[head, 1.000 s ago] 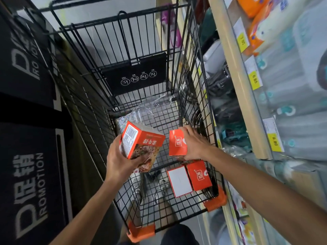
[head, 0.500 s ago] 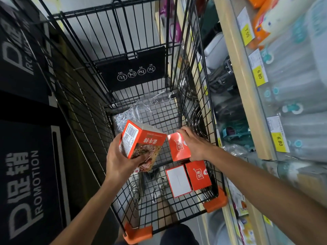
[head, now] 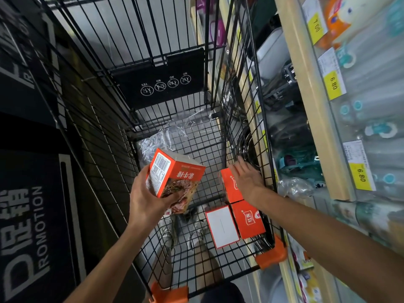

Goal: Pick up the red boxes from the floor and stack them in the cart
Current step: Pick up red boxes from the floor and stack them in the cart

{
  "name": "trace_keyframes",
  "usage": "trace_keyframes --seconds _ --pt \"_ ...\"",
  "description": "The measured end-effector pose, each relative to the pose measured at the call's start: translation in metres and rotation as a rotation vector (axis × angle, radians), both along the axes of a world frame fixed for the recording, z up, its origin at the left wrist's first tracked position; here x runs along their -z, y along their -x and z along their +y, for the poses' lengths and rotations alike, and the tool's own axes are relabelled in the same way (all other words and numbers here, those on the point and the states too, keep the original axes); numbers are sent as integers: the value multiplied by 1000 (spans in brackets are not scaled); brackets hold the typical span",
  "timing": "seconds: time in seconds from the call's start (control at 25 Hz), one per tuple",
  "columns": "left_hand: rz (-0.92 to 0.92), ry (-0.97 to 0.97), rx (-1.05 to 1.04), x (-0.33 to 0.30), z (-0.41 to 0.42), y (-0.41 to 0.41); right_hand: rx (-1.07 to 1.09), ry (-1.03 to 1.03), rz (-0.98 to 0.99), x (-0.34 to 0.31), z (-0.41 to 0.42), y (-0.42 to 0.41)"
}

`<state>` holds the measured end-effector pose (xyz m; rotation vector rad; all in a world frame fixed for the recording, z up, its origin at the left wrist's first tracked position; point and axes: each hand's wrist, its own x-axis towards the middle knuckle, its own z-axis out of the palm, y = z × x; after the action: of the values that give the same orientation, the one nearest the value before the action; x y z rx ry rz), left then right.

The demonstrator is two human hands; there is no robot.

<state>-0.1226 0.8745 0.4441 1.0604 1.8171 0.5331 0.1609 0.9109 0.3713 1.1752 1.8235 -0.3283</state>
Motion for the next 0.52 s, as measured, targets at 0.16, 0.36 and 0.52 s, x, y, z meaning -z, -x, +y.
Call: trace_keyframes --seconds 0.16,0.36,0.52 --pt "30 41 8 7 1 1 0 73 -68 2 -2 2" --pt "110 112 96 15 8 -4 255 46 208 -18 -4 4" --pt "188 255 242 32 17 -14 357 -41 486 -35 -11 2"
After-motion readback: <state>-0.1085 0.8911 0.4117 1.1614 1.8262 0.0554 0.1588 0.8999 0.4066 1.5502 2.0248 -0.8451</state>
